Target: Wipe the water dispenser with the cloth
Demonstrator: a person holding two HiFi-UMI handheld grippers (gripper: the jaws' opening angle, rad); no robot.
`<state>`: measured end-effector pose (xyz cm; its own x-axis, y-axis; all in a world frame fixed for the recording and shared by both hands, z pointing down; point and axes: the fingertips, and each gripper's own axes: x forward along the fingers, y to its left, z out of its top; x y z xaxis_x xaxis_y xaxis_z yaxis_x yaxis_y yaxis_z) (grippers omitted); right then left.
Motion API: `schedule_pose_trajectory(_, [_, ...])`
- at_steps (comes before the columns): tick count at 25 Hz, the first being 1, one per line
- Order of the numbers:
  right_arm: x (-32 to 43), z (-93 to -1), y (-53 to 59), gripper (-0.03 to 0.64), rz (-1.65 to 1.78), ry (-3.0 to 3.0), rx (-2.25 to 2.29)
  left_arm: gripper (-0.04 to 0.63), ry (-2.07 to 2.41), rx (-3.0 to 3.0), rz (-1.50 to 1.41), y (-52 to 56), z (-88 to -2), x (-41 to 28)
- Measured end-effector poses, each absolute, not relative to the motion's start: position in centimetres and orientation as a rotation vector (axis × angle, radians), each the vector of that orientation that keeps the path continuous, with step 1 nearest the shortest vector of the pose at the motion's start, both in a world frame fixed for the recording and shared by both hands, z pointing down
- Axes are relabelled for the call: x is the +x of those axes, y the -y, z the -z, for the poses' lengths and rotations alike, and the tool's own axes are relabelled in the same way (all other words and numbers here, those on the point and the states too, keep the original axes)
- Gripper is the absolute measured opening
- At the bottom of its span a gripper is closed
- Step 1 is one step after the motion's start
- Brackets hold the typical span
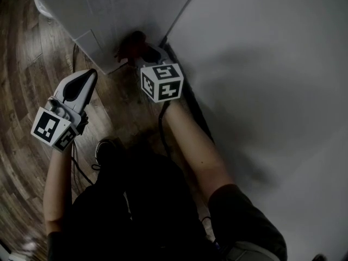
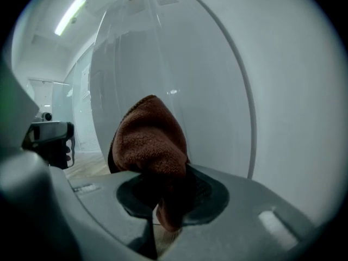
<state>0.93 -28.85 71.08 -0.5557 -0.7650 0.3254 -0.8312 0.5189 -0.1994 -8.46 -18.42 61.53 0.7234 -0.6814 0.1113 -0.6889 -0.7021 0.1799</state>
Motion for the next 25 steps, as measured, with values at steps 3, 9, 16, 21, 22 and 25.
schedule_pose_trajectory(3, [2.4, -65.2, 27.9, 0.065, -0.397, 2.66, 1.438, 0.017, 1.082, 2.817, 0.073, 17.3, -57.1, -8.2])
schedule_pose_trajectory(9, [5.3, -44.5, 28.2, 0.065, -0.127, 2.94, 1.57, 0.017, 1.043, 3.078, 0.185, 16.0, -44.0, -5.8])
schedule_pose_trajectory(16, [8.8, -24.0, 27.8, 0.066, 0.068, 3.005, 1.736, 0.017, 1.165, 3.229, 0.268, 15.6, -29.6, -4.0])
schedule_pose_trajectory(21, [8.9, -14.7, 29.6, 0.066, 0.21, 3.0, 1.78, 0.017, 1.219, 3.292, 0.408, 17.2, -20.3, -2.3])
schedule_pose_trajectory(22, [8.6, -13.9, 30.1, 0.066, 0.239, 2.993, 1.767, 0.017, 1.218, 3.299, 0.419, 17.3, -19.7, -2.0])
schedule_pose_trajectory(25, [8.1, -14.9, 31.3, 0.066, 0.221, 2.97, 1.743, 0.017, 1.176, 3.295, 0.406, 17.1, -20.6, -1.2])
